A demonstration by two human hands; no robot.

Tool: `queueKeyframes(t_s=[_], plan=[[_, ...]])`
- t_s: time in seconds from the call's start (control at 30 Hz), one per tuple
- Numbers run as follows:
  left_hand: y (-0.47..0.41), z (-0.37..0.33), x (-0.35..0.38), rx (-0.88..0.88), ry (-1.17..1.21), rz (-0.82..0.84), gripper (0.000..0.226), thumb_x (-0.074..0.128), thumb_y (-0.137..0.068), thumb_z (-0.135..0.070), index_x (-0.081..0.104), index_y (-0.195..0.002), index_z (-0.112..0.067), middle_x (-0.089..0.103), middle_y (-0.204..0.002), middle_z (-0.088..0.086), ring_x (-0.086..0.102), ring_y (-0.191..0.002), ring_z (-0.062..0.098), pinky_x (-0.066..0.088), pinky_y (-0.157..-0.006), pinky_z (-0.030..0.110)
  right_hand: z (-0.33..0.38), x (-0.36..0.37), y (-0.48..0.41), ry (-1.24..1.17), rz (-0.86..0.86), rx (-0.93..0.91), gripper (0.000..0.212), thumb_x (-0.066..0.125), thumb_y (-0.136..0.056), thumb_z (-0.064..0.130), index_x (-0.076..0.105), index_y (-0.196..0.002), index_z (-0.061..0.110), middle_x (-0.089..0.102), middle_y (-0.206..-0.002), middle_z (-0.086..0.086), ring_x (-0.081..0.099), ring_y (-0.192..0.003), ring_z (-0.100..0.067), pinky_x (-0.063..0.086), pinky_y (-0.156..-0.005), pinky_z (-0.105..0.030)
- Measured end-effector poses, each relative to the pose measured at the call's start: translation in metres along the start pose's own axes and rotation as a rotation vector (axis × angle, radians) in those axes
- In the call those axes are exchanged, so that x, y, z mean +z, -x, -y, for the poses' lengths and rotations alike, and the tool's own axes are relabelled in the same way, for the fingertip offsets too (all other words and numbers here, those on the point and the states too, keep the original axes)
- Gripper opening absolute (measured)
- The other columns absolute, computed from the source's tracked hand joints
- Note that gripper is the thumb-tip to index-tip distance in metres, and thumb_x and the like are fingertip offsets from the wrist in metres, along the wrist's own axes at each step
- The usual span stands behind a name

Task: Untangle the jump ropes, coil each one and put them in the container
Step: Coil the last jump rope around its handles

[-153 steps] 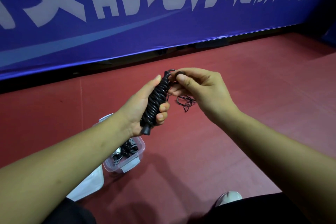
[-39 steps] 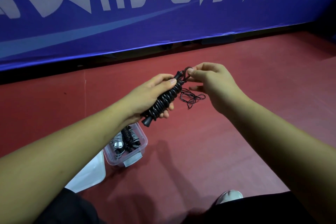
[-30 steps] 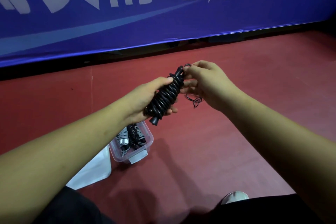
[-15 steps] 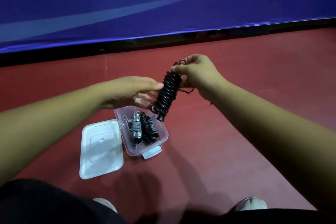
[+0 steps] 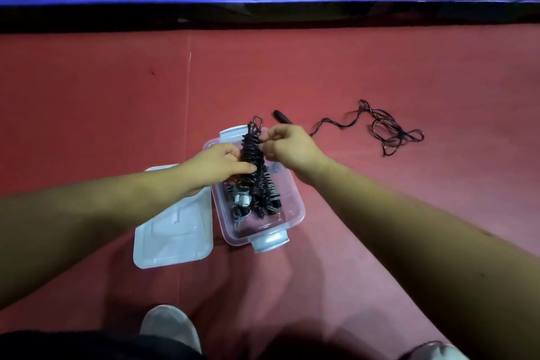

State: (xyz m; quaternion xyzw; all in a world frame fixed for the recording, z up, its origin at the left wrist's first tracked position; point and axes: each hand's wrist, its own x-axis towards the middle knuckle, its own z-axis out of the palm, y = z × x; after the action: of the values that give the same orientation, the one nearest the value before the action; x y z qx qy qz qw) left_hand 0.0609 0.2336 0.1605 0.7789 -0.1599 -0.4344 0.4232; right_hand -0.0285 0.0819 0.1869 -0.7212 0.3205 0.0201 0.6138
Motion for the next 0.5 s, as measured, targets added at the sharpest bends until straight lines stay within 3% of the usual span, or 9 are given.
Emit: queueKeyframes(t_s=[0.07, 0.2, 0.3, 0.4, 0.5], plan=[[-0.023, 0.024, 0.001, -0.060, -0.007, -0.045, 0.050, 0.085, -0.074, -0.029, 0.061, -0.106, 0.001, 0.067, -0.090, 0.013, 0.067, -0.080, 0.017, 0.055, -0.065, 0.025, -0.031, 0.016, -0.018, 0.058, 0.045, 0.025, 0.021, 0.061, -0.082, -0.010, 0.066, -0.093, 0.006, 0.066, -0.087, -0.012, 0.060, -0.076, -0.022, 0.055, -0.083, -0.043], [-0.053, 0.051, 0.006, -0.114, -0.073, -0.096, 0.037, 0.083, -0.078, -0.024, 0.060, -0.096, -0.002, 0.065, -0.089, 0.012, 0.070, -0.096, 0.031, 0.060, -0.080, 0.041, -0.069, 0.041, -0.034, 0.223, 0.040, -0.011, 0.042, 0.060, -0.081, 0.001, 0.067, -0.121, 0.011, 0.073, -0.111, -0.005, 0.068, -0.102, -0.021, 0.052, -0.098, -0.039], [-0.078, 0.053, 0.004, -0.069, -0.277, -0.111, 0.030, 0.079, -0.080, -0.020, 0.056, -0.099, -0.016, 0.066, -0.088, 0.007, 0.069, -0.092, 0.030, 0.058, -0.085, 0.044, -0.084, 0.052, -0.045, 0.269, -0.023, -0.034, 0.043, 0.059, -0.081, 0.005, 0.066, -0.123, 0.015, 0.074, -0.113, -0.005, 0.068, -0.102, -0.024, 0.053, -0.094, -0.039], [-0.090, 0.054, 0.008, -0.024, -0.467, -0.096, 0.046, 0.073, -0.080, -0.015, 0.048, -0.118, -0.009, 0.068, -0.092, 0.011, 0.063, -0.080, 0.023, 0.052, -0.070, 0.031, -0.097, 0.055, -0.057, 0.350, -0.051, -0.014, 0.042, 0.056, -0.084, 0.002, 0.063, -0.123, 0.014, 0.072, -0.114, -0.008, 0.065, -0.104, -0.027, 0.049, -0.084, -0.028], [-0.096, 0.064, 0.017, -0.056, -0.385, -0.048, 0.042, 0.067, -0.082, -0.003, 0.043, -0.115, -0.011, 0.066, -0.098, 0.021, 0.069, -0.070, 0.025, 0.059, -0.065, 0.034, -0.113, 0.055, -0.067, 0.432, -0.049, -0.030, 0.037, 0.057, -0.085, 0.004, 0.061, -0.121, 0.009, 0.071, -0.112, -0.012, 0.064, -0.104, -0.030, 0.039, -0.071, -0.023]])
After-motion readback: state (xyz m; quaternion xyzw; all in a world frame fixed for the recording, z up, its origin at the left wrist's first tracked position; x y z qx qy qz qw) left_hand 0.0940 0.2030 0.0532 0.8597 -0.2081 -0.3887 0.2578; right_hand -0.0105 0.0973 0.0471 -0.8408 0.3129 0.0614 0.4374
